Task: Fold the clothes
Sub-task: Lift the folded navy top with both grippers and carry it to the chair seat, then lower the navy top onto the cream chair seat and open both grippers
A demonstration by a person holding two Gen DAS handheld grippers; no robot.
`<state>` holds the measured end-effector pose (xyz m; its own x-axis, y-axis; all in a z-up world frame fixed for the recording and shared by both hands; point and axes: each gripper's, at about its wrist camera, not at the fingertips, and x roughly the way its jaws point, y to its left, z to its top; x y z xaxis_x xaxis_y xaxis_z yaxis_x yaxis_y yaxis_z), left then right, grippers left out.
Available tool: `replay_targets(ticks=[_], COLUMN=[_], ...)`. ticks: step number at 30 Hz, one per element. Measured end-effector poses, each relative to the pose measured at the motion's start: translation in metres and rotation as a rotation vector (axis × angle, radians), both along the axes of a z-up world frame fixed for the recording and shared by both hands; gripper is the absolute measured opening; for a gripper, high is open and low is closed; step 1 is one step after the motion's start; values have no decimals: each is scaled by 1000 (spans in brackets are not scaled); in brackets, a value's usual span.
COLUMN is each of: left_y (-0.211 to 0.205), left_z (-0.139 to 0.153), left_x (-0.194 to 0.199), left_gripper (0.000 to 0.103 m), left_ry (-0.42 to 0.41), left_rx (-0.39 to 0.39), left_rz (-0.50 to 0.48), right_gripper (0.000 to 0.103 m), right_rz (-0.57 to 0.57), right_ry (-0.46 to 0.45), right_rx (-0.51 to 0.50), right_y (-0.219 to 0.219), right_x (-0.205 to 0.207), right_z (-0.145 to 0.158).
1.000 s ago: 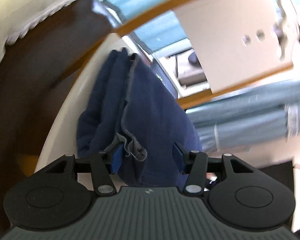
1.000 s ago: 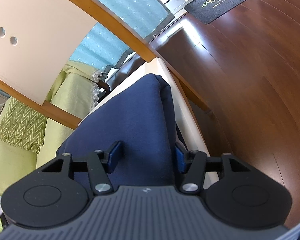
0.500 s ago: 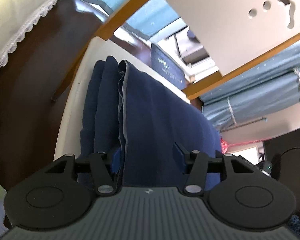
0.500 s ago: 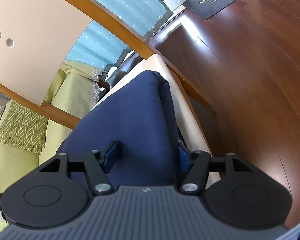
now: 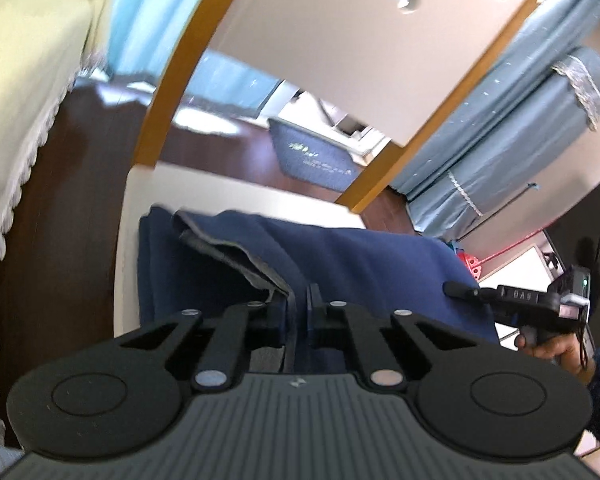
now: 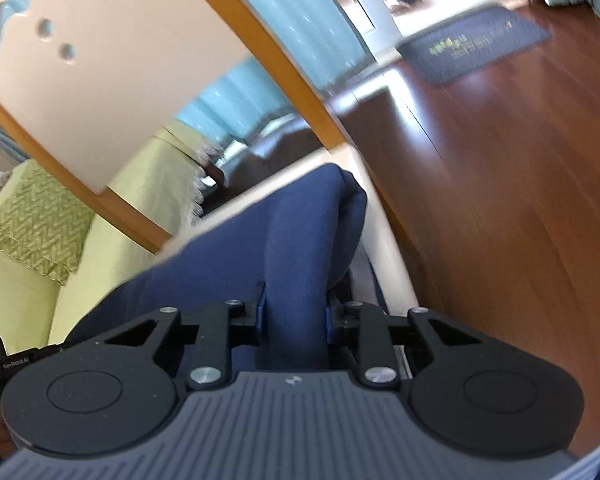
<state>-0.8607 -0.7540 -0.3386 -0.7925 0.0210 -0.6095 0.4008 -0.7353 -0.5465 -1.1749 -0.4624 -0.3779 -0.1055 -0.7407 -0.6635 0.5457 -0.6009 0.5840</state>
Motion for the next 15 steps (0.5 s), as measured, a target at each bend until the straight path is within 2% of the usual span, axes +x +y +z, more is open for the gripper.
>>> replay_targets(ticks=[4,7,11,13,14,15], left_y=[-7,-16,-23,-26,-27,-27], left_z=[16,14,-19,-30,-36,-38], left_x=[6,8,0,3,6,8], left_gripper=[6,6,6,13,17,22], left_ry=[20,25,-98,-152,-183,-202], left_rx=[-40,-24,-7,4,17,16], left_rz=[19,41,51,65,69,70], right_gripper=[22,22,22,23,30,49], right_rz=[37,46,22,7,-7,-23], right_ry=[15,19,-28,-50,-44,-40], right_rx=[-38,-53,15,58,92,126], right_y=[-11,-20,-31,-34,-34,-35], right_x=[1,0,-7,-9,-9,-10], right_z=[15,16,-2,-12,-18,-24])
